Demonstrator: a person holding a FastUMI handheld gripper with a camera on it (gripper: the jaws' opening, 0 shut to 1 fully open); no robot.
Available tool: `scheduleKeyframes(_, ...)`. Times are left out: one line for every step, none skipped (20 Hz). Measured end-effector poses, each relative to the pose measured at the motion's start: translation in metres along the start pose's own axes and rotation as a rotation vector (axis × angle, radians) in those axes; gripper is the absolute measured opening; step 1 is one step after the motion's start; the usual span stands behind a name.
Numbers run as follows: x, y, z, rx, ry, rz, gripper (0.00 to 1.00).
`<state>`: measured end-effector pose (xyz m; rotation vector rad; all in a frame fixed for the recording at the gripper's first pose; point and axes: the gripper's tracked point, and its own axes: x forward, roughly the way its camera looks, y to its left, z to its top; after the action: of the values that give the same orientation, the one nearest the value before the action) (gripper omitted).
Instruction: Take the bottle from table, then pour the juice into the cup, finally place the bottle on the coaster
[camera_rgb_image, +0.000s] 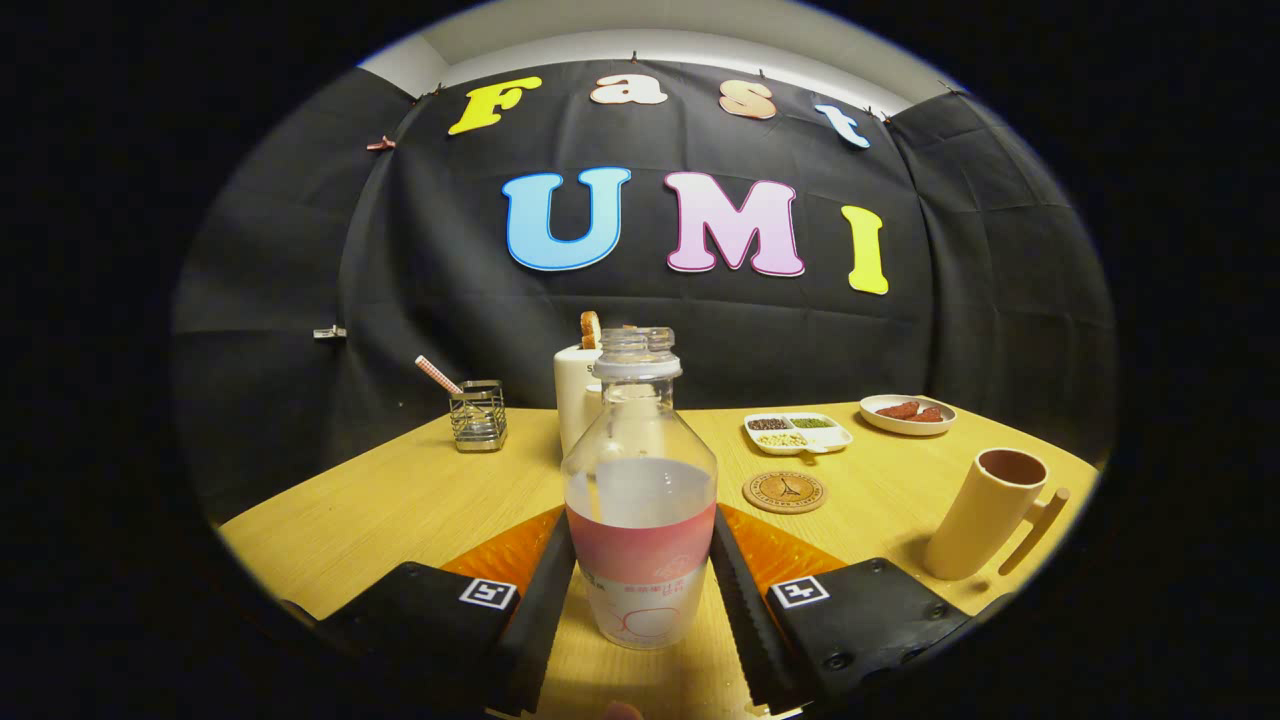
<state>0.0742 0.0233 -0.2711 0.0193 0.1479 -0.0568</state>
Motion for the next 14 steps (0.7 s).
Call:
scheduleKeyframes(-0.006,-0.001,0.010,0.018,-0.009,0.005,0.77)
scheduleKeyframes(-0.014,-0.003,0.021,0.038,-0.019,0.010,0.77)
scheduleKeyframes(-0.021,-0.005,0.030,0.053,-0.025,0.016,0.77)
scheduleKeyframes(-0.027,-0.009,0.037,0.062,-0.023,0.018,0.77)
scheduleKeyframes(-0.031,-0.015,0.043,0.078,-0.013,0.015,0.77)
scheduleKeyframes(-0.036,-0.021,0.050,0.099,-0.008,0.013,0.77)
scheduleKeyframes(-0.040,-0.027,0.059,0.120,-0.007,0.013,0.77)
scheduleKeyframes(-0.043,-0.035,0.064,0.142,-0.001,0.008,0.77)
scheduleKeyframes(-0.046,-0.044,0.069,0.167,0.006,0.001,0.77)
scheduleKeyframes(-0.047,-0.054,0.074,0.195,0.011,-0.004,0.77)
scheduleKeyframes(-0.049,-0.066,0.076,0.228,0.017,-0.020,0.77)
scheduleKeyframes(-0.051,-0.074,0.078,0.261,0.022,-0.032,0.77)
scheduleKeyframes(-0.052,-0.083,0.082,0.296,0.022,-0.046,0.77)
scheduleKeyframes(-0.051,-0.091,0.083,0.329,0.017,-0.059,0.77)
